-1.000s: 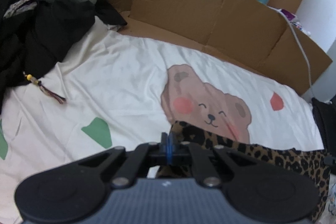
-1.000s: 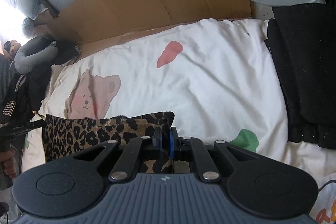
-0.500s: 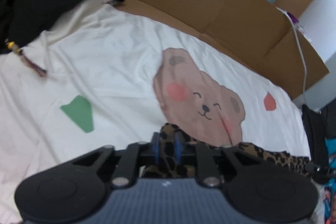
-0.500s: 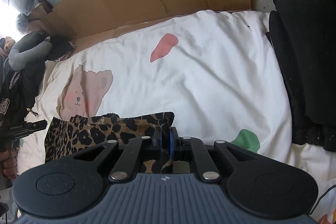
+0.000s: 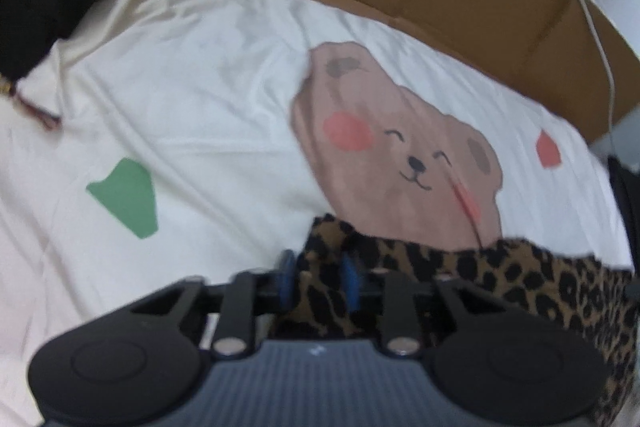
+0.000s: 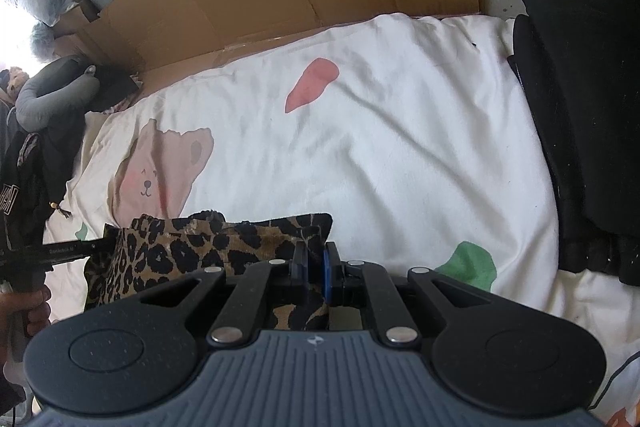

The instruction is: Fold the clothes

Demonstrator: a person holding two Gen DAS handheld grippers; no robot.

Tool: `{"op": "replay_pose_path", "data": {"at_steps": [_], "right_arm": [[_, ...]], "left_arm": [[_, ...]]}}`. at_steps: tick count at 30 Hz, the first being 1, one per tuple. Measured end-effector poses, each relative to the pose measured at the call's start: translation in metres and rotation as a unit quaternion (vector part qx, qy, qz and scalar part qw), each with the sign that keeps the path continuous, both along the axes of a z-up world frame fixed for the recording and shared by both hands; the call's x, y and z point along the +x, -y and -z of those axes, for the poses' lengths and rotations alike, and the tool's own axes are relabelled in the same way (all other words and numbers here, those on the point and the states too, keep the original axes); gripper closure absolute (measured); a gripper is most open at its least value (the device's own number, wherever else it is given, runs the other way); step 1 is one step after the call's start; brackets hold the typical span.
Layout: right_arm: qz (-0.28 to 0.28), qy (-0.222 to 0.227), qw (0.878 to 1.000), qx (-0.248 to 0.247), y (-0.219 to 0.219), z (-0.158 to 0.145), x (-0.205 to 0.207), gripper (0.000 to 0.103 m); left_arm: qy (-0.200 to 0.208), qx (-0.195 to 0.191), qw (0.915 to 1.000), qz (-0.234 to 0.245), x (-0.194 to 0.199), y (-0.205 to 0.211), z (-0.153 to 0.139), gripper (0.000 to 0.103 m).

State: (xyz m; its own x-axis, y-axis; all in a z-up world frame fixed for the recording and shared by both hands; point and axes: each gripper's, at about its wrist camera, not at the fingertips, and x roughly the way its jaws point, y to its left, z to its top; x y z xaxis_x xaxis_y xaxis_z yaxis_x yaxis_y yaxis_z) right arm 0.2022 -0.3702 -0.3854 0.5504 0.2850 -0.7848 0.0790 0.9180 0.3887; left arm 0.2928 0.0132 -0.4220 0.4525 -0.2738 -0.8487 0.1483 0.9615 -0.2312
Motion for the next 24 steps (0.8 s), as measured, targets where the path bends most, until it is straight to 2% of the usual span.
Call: {"op": "replay_pose_path", "data": {"at_steps": [2, 10, 13, 19, 23, 24], "right_arm": [[0.0, 0.002, 1.0, 0.0, 0.0, -0.001, 0.0, 0.097], [0.006, 0.019, 1.0, 0.017, -0.001, -0.015, -0.003, 0.097], [0.008, 0.022, 0.999, 0.022, -0.001, -0.017, -0.003, 0.097], [0.012, 0.004, 1.0, 0.013, 0.0, -0.003, 0.008, 0.097], [0.033, -0.026, 0.999, 0.028, 0.006, 0.017, 0.022, 0.097], [0.032, -0.031, 0.999, 0.024, 0.004, 0.02, 0.024, 0.097]], "left_arm": [[0.011, 0.004, 0.9999, 0.0, -0.004, 0.0, -0.006, 0.097], [0.067, -0.01, 0.9974, -0.025, -0.019, -0.016, -0.048, 0.098], [0.073, -0.012, 0.9969, -0.026, -0.02, -0.017, -0.054, 0.098], [0.066, 0.0, 0.9977, -0.017, -0.005, -0.008, -0.037, 0.098], [0.028, -0.012, 0.9991, -0.031, 0.005, -0.006, -0.013, 0.097], [0.024, -0.008, 0.9993, -0.028, 0.006, -0.004, -0.009, 0.094]]}}
